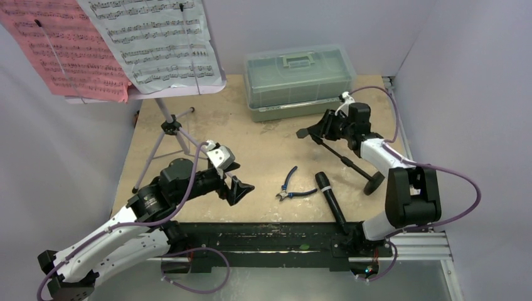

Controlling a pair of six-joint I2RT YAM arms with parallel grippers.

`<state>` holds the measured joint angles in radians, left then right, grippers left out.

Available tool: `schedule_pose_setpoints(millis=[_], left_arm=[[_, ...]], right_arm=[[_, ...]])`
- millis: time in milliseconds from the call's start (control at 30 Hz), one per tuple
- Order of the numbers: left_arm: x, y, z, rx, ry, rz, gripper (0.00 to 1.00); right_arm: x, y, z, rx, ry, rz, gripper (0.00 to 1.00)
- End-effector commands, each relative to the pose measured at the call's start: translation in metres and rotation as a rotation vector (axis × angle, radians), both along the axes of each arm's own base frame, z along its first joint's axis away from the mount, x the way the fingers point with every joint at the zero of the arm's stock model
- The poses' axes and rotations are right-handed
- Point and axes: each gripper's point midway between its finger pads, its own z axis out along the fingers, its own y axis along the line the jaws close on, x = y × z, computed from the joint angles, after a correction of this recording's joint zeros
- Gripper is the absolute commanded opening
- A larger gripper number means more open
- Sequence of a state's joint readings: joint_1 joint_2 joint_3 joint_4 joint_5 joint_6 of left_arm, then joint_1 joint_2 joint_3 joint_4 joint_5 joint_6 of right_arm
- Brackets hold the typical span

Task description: Set up the instrument practice props

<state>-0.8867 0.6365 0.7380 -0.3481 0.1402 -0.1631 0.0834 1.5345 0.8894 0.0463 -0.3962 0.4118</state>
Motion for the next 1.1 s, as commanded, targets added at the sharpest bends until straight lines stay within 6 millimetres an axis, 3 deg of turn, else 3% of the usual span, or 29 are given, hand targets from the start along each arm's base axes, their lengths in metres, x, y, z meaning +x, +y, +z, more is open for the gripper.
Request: schedule_pose_setpoints(millis=[0, 167, 333, 567, 667, 767, 867, 1067], left_arm=[[0.007, 0.005, 0.006, -0.01, -0.03, 0.046, 0.85], [0.011, 0.009, 0.006, -0.006, -0.034, 0.081, 0.84], [0.014, 0.013, 0.006, -0.005, -0.033, 0.11, 0.84], [0.016, 0.016, 0.008, -0.012, -0.037, 0.131, 0.84], [0.016, 0.016, 0.007, -0.01, -0.036, 0.133, 0.84], [0.016, 0.015, 0.006, -0.008, -0.036, 0.131, 0.84], [0.017, 0.015, 0.005, -0.005, -0.031, 0.132, 0.84], [0.016, 0.016, 0.007, -0.011, -0.034, 0.133, 0.84]], right_arm=[[-0.012, 0.068, 0.075, 0.172, -0.195, 0.262, 0.12], [-0.037, 0.116, 0.137, 0.359, -0.3, 0.455, 0.03], [-0.064, 0.146, 0.199, 0.533, -0.383, 0.578, 0.0], [-0.114, 0.16, 0.282, 0.81, -0.591, 0.773, 0.0], [-0.137, 0.158, 0.303, 0.941, -0.643, 0.878, 0.0], [-0.144, 0.161, 0.311, 1.059, -0.628, 0.957, 0.0], [-0.15, 0.174, 0.311, 1.051, -0.617, 0.989, 0.0], [-0.137, 0.182, 0.286, 0.983, -0.556, 0.931, 0.0]])
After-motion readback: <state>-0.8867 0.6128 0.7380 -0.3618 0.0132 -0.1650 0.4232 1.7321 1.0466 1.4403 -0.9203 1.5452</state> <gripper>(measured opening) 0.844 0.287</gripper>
